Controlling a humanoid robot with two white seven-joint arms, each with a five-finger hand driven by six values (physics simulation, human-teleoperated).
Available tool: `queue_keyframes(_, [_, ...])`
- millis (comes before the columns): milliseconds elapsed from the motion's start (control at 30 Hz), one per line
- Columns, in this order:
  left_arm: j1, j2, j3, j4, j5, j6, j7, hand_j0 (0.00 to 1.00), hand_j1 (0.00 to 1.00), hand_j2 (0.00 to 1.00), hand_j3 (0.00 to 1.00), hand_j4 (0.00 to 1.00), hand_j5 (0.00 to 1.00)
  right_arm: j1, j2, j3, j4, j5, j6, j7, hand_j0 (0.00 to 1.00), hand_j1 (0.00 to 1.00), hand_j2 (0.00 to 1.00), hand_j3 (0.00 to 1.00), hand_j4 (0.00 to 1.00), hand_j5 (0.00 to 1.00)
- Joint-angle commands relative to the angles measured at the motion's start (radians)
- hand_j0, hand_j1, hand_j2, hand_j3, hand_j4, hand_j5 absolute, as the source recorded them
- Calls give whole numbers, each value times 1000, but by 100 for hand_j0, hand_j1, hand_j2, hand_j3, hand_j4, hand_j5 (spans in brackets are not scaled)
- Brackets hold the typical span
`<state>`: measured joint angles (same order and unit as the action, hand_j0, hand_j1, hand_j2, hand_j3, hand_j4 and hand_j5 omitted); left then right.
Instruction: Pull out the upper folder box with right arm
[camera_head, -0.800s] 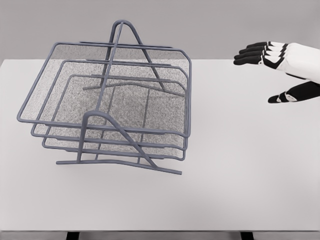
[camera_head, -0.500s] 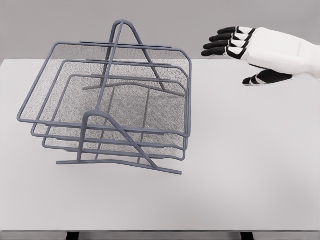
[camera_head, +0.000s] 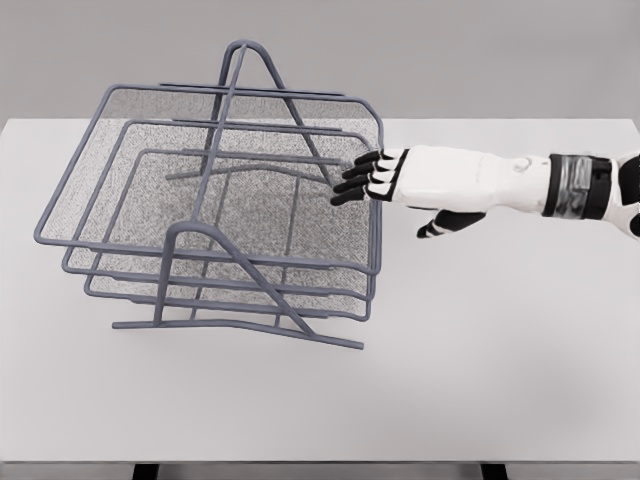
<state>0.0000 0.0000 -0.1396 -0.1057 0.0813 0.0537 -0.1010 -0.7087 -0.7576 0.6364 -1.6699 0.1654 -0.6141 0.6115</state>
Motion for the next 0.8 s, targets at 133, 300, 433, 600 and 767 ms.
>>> queue_keyframes(133, [0, 0, 0, 0, 0, 0, 0, 100, 100, 100, 100, 100, 100, 23, -8, 6, 24, 19, 3, -1, 100, 100, 100, 100, 100, 100])
queue_keyframes(300, [0, 0, 0, 0, 0, 0, 0, 100, 100, 100, 100, 100, 100, 41, -23, 11, 21, 31, 3, -1, 100, 100, 100, 100, 100, 100])
queue_keyframes(433, [0, 0, 0, 1, 0, 0, 0, 100, 100, 100, 100, 100, 100, 61, -49, 9, 15, 46, 3, -1, 100, 100, 100, 100, 100, 100])
queue_keyframes(600, [0, 0, 0, 1, 0, 0, 0, 100, 100, 100, 100, 100, 100, 57, -89, 0, -14, 39, 3, -1, 100, 100, 100, 100, 100, 100])
queue_keyframes(767, [0, 0, 0, 0, 0, 0, 0, 100, 100, 100, 100, 100, 100, 63, -123, 0, -28, 36, 3, -1, 100, 100, 100, 100, 100, 100])
